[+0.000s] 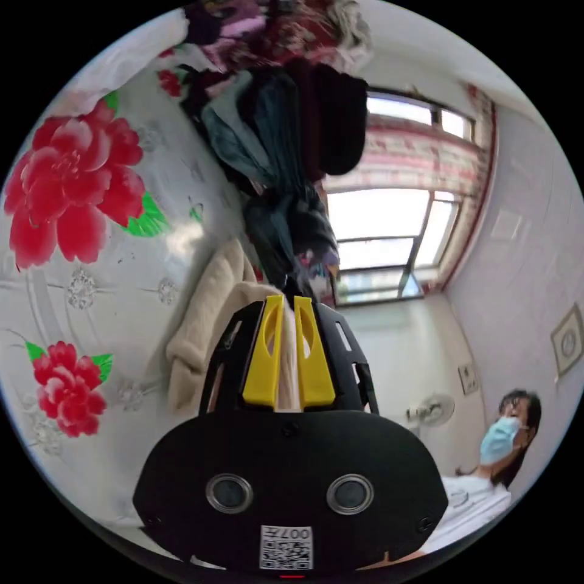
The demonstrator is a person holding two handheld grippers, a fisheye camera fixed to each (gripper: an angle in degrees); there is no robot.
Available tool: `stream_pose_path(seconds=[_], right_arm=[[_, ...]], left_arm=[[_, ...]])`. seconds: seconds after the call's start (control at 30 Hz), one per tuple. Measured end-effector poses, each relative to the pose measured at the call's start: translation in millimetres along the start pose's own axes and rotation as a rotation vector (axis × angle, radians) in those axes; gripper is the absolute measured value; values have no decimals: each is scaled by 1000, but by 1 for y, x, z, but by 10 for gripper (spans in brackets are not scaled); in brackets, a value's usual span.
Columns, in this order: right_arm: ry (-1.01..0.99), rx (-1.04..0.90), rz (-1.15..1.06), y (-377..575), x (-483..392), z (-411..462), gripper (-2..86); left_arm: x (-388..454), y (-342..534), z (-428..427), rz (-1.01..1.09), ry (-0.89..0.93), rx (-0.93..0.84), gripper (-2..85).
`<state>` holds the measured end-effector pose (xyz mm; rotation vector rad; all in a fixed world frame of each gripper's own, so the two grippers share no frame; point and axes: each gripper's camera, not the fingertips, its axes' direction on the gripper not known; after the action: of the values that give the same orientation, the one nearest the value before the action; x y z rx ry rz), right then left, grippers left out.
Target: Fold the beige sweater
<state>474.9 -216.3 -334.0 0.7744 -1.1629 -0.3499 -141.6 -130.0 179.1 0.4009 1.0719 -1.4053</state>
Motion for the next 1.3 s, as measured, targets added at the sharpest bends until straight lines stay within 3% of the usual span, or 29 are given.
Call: stream_pose_path(seconds=[0.07,0.23,0.33,0.4,0.47,0.6,0.73,0.83,0.97,1.03,1.07,1.2,1.3], right_arm=[[135,81,6,-11,-3,13,55],[348,-119,-109,2,-5,52,93],[533,-143,-129,14,-3,54,106],[562,-104,-102,23,4,45,113],[553,-108,-23,37,25,37,121],[493,-150,169,59,64,25,128],[370,10,251,82,66,-12,128],[265,-37,321,95,81,0,127],[82,80,449,113,108,13,111],[26,105,505,117,117,13,98],[11,121,526,120,120,10,90],[46,100,430,115,94,1,67],[119,20,192,93,34,9,53]], left_arm=[[-3,-3,21,-36,-66,44,48],[21,14,57,191,-401,-160,75],[26,33,60,270,-526,-185,78],[26,43,64,299,-624,-222,73],[10,54,76,304,-870,-317,89],[15,58,61,277,-853,-225,99],[79,81,84,554,-872,-177,82],[109,108,143,706,-688,-328,82],[102,161,245,753,-454,-619,87],[73,180,286,698,-539,-782,87],[64,187,294,718,-590,-776,81],[71,185,281,763,-558,-771,81],[74,170,246,704,-529,-754,87]])
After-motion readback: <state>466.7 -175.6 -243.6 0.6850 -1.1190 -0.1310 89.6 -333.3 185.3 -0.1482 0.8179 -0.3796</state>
